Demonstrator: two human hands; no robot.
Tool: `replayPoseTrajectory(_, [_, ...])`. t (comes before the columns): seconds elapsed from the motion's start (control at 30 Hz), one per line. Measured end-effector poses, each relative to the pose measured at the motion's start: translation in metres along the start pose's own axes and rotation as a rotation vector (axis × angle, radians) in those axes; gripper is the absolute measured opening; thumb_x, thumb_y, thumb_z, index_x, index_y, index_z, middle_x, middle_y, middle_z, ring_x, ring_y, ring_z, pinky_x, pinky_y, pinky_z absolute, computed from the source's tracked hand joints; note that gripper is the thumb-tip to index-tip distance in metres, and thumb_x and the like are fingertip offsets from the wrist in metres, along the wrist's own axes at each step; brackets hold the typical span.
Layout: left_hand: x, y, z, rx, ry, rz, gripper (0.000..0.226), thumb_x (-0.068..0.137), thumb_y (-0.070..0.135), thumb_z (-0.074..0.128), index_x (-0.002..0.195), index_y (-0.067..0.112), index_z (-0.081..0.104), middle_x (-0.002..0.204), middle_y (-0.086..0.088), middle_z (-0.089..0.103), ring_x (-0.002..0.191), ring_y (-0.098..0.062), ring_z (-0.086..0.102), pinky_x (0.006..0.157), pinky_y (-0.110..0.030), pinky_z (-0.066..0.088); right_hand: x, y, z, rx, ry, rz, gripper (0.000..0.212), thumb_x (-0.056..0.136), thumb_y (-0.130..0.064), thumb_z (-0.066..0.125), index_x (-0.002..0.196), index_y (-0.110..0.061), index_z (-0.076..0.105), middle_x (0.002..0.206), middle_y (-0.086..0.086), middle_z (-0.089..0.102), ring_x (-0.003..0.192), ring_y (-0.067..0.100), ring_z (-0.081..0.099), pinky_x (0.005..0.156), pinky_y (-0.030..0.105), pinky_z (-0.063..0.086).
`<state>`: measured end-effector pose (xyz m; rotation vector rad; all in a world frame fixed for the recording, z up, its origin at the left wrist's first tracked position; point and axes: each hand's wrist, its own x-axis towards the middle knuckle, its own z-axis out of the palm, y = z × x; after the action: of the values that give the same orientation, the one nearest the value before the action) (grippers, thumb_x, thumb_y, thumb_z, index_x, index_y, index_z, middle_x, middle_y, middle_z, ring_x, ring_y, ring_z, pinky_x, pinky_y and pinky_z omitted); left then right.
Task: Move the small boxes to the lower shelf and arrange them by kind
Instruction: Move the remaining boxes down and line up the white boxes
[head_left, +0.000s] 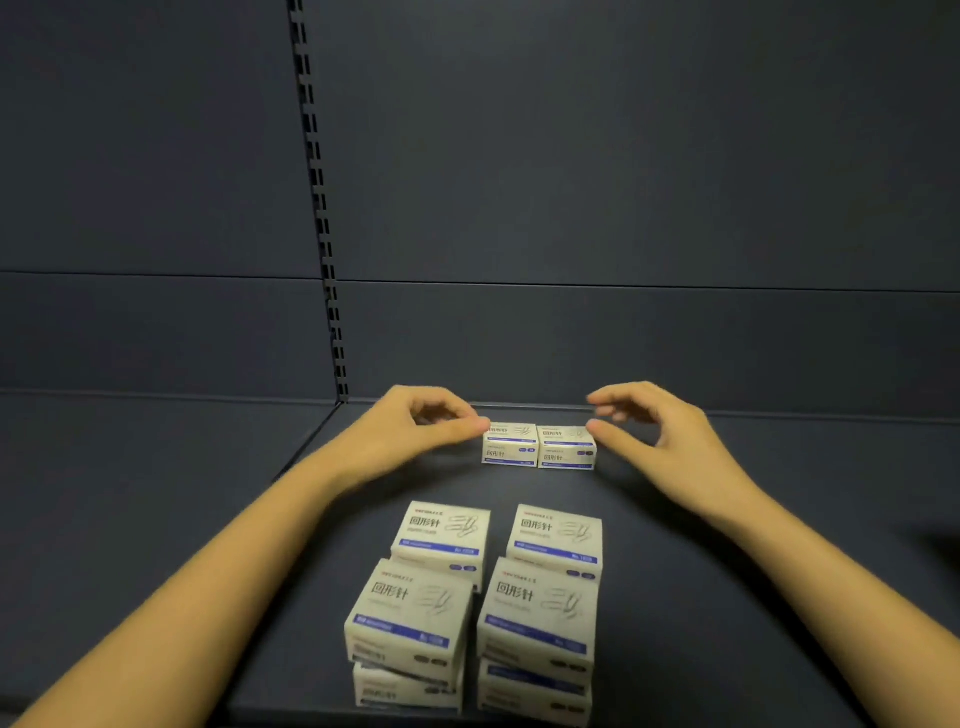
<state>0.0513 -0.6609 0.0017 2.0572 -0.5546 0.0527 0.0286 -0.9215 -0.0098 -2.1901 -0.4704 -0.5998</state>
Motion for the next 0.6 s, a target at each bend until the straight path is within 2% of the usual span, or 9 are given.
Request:
replayPoseTrajectory(0.1, [-0.026, 0.016, -0.016, -0.039, -0.179, 0.062, 0.026, 0.072, 0.044, 0.071, 0.091, 0.026, 0.07, 0.094, 0.004, 0.072, 0.09, -0.009, 0.066, 0.08, -0.015, 0.049, -0.013, -0.02, -0.009, 0.167, -0.181, -0.034, 0.012, 0.082, -0.029, 0.065, 0.093, -0.029, 0.068, 0.092, -0.01, 0.069, 0.087, 0.001, 0.061, 0.081, 0.008, 0.043])
replayPoseTrajectory(0.17, [-0.042, 0.02, -0.022, -0.058, -0.271, 0.07, 0.027, 0.07, 0.037, 0.071, 0.094, 0.023, 0.07, 0.097, -0.004, 0.07, 0.09, -0.014, 0.065, 0.082, -0.019, 0.05, -0.023, -0.031, -0.014, 0.211, -0.299, -0.067, 0.022, 0.077, -0.038, 0.063, 0.096, -0.029, 0.068, 0.097, -0.011, 0.069, 0.092, 0.005, 0.062, 0.084, 0.012, 0.046])
replayPoseTrajectory(0.27, [-0.06, 0.023, -0.028, -0.055, -0.352, 0.066, 0.031, 0.069, 0.031, 0.072, 0.098, 0.02, 0.069, 0.1, -0.013, 0.067, 0.09, -0.026, 0.062, 0.086, -0.031, 0.05, -0.037, -0.041, -0.019, 0.186, -0.411, -0.121, 0.031, 0.075, -0.04, 0.066, 0.104, -0.028, 0.066, 0.103, -0.013, 0.067, 0.098, 0.008, 0.062, 0.087, 0.016, 0.047])
replayPoseTrajectory(0.33, [-0.068, 0.024, -0.032, -0.022, -0.375, 0.057, 0.031, 0.07, 0.03, 0.073, 0.099, 0.022, 0.068, 0.103, -0.01, 0.067, 0.096, -0.03, 0.061, 0.091, -0.037, 0.05, -0.044, -0.044, -0.021, 0.163, -0.443, -0.134, 0.034, 0.074, -0.04, 0.067, 0.106, -0.029, 0.065, 0.104, -0.015, 0.065, 0.1, 0.009, 0.061, 0.087, 0.018, 0.047])
replayPoseTrajectory(0.4, [-0.072, 0.023, -0.036, 0.025, -0.388, 0.051, 0.029, 0.073, 0.027, 0.074, 0.101, 0.023, 0.067, 0.105, -0.004, 0.067, 0.1, -0.023, 0.062, 0.093, -0.035, 0.05, -0.049, -0.046, -0.023, 0.145, -0.46, -0.124, 0.036, 0.071, -0.043, 0.067, 0.106, -0.031, 0.065, 0.106, -0.016, 0.064, 0.1, 0.008, 0.06, 0.087, 0.02, 0.048])
replayPoseTrajectory(0.47, [-0.074, 0.023, -0.037, 0.061, -0.377, 0.051, 0.029, 0.073, 0.025, 0.075, 0.101, 0.024, 0.066, 0.105, -0.002, 0.067, 0.099, -0.017, 0.062, 0.091, -0.031, 0.049, -0.053, -0.048, -0.023, 0.125, -0.461, -0.112, 0.038, 0.069, -0.045, 0.068, 0.105, -0.033, 0.064, 0.106, -0.017, 0.064, 0.1, 0.009, 0.059, 0.086, 0.023, 0.049])
replayPoseTrajectory(0.6, [-0.074, 0.024, -0.039, 0.107, -0.351, 0.032, 0.033, 0.068, 0.03, 0.076, 0.1, 0.028, 0.067, 0.101, -0.004, 0.067, 0.095, -0.018, 0.062, 0.092, -0.034, 0.05, -0.057, -0.051, -0.023, 0.087, -0.437, -0.102, 0.038, 0.068, -0.042, 0.072, 0.104, -0.032, 0.065, 0.101, -0.017, 0.065, 0.094, 0.009, 0.06, 0.082, 0.024, 0.049])
